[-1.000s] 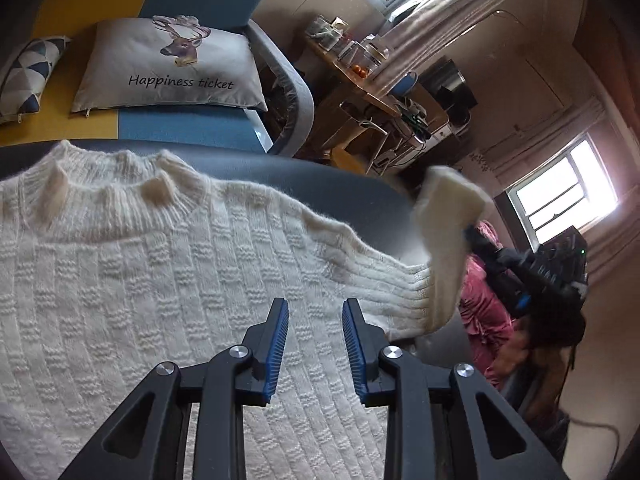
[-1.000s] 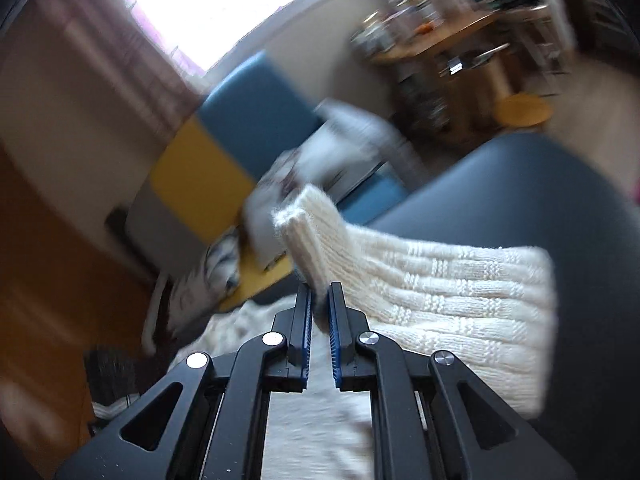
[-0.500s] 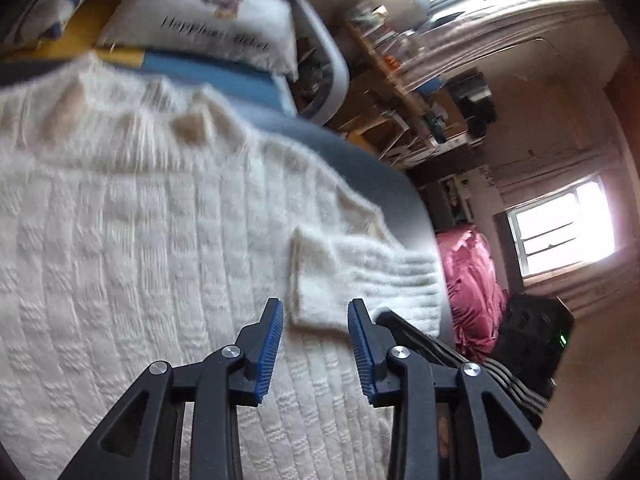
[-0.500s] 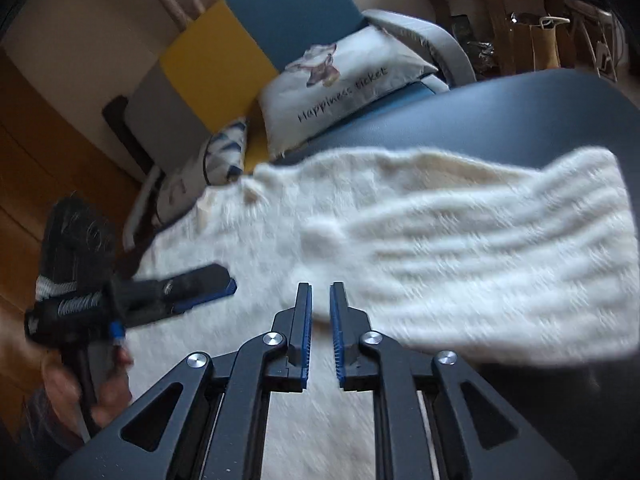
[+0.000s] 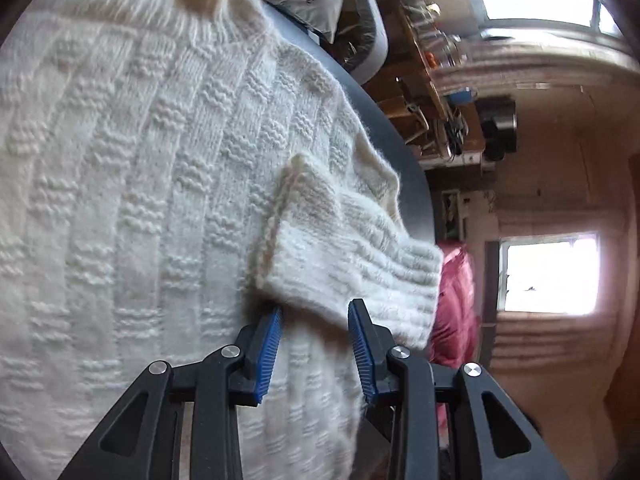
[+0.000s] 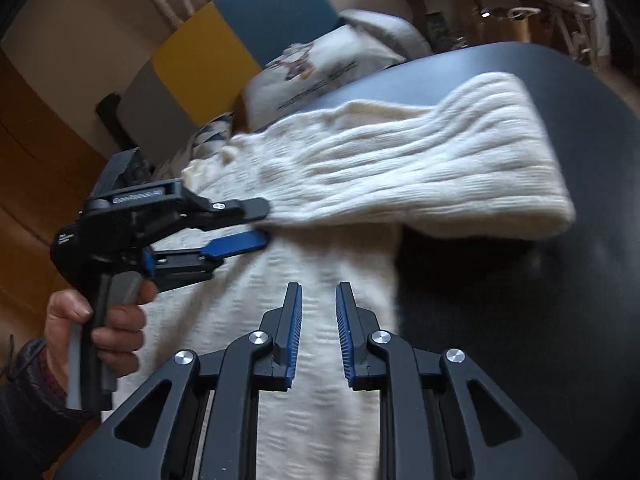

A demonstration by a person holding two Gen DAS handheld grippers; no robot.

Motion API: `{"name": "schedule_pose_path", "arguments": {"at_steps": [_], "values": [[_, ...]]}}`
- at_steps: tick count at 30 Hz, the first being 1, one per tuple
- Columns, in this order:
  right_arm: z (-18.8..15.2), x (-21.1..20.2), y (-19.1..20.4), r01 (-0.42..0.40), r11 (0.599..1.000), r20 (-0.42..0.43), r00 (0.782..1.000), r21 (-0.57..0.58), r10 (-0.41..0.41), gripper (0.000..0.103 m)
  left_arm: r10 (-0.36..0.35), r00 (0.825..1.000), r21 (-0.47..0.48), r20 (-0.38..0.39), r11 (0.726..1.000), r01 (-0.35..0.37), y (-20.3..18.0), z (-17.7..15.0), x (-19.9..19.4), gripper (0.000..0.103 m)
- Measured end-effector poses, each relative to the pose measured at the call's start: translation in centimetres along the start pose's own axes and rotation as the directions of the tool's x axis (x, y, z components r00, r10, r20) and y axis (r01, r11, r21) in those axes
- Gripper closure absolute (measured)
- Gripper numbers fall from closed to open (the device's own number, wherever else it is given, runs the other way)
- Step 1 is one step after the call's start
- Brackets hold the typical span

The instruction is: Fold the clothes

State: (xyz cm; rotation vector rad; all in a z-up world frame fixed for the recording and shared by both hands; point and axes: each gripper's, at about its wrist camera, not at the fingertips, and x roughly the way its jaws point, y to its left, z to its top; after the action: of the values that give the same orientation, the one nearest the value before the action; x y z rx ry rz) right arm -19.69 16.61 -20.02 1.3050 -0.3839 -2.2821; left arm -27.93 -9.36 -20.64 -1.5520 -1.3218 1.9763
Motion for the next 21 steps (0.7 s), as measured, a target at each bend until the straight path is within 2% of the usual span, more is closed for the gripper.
{"name": "schedule_pose_path", "arguments": {"at_steps": [3,5,6,8,11,13,16,18,21], "values": [[1.1,-0.8,-1.6,0.057,0.998,0.056,0.997,0.042,-0.059,0.084,-0.021,0.999,-0.066,0.027,0.998,0.023,0.2,0.5,0.2,0.072],[1.7,-1.1,-2.2,0.041,0.998,0.053,0.998,0.041,-0.044,0.084,-0.013,0.997,-0.047,0.078,0.999,0.017,-0.4,0.8,0.2,0.085],[1.9,-1.2,-2.4,0.021,0.999,0.044,0.999,0.036,-0.023,0.084,0.013,0.994,-0.009,0.105,1.000,-0.012,-1.3,1.0,0.2,0.099],[1.9,-1.4,-2.3,-0.025,0.999,0.039,0.999,0.021,0.024,0.084,0.007,0.988,0.065,0.156,0.998,-0.017,-3.5,1.2,-0.4,0.097],[1.3,-1.1,-2.8,-0.014,0.999,0.034,0.999,0.032,0.013,0.084,-0.058,0.975,0.191,0.212,0.982,0.017,-8.4,1.5,-2.1,0.098],[1.0,-0.7,-3.4,-0.013,0.998,0.037,0.999,0.062,0.010,0.084,-0.096,0.967,0.292,0.234,0.956,0.024,-12.2,1.6,-3.6,0.098],[0.7,-0.2,-3.8,-0.045,0.991,0.076,0.996,0.130,0.035,0.084,-0.111,0.961,0.433,0.254,0.901,-0.011,-17.5,1.7,-5.0,0.098],[0.5,0.0,-4.1,-0.084,0.978,0.124,0.990,0.188,0.061,0.084,-0.107,0.959,0.482,0.262,0.876,-0.034,-19.9,1.8,-5.4,0.098],[0.1,0.4,-4.7,-0.203,0.940,0.174,0.972,0.274,0.159,0.084,-0.130,0.950,0.503,0.283,0.863,-0.032,-21.9,2.1,-6.5,0.098]]}}
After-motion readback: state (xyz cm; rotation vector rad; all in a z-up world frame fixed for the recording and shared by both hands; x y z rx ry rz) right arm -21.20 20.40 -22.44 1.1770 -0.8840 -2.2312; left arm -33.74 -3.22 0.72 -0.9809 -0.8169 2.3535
